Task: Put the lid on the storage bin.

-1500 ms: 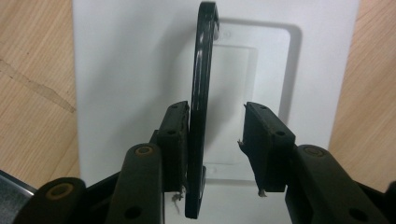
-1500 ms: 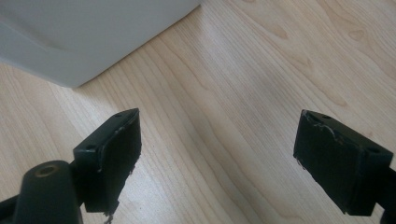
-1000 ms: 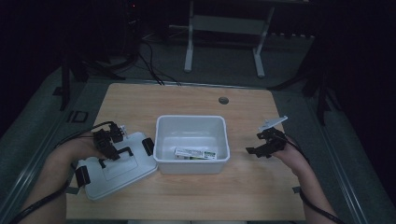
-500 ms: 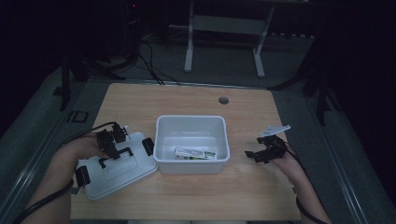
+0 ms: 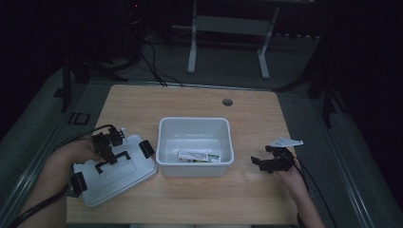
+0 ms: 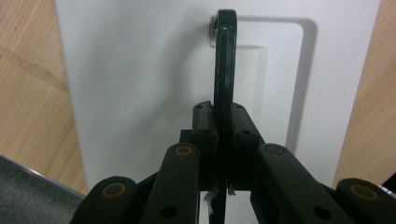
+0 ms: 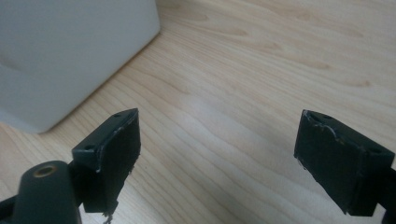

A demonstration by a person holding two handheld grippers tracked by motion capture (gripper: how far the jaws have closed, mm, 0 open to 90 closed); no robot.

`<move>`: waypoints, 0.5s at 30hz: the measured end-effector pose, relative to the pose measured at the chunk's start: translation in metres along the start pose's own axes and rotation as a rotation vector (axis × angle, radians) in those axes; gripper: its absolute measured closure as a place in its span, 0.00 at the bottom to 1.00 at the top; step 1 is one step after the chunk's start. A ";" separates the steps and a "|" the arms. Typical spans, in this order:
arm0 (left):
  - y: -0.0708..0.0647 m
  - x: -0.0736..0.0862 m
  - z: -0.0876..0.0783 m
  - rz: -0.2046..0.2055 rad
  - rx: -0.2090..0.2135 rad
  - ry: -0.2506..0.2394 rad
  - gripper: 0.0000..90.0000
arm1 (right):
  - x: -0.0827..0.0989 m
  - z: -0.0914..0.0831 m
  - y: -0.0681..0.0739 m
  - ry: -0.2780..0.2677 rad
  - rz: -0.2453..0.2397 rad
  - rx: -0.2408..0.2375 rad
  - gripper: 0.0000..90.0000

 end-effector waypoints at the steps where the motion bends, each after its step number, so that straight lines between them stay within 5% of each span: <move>1: 0.000 0.002 -0.001 -0.005 -0.004 0.001 0.93 | 0.002 0.001 -0.001 0.006 0.002 0.002 0.16; 15: 0.005 0.021 -0.046 -0.009 -0.027 -0.021 0.93 | 0.007 0.003 -0.002 0.001 0.036 0.030 0.16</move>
Point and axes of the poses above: each handheld gripper's, and its own axes: z roughly forward along the jaws, x roughly out of its underside, y roughly to its left, the point moved 6 cm from there along z, roughly forward along the jaws, and after that the axes turned 12 degrees about -x, right-handed, at the moved point
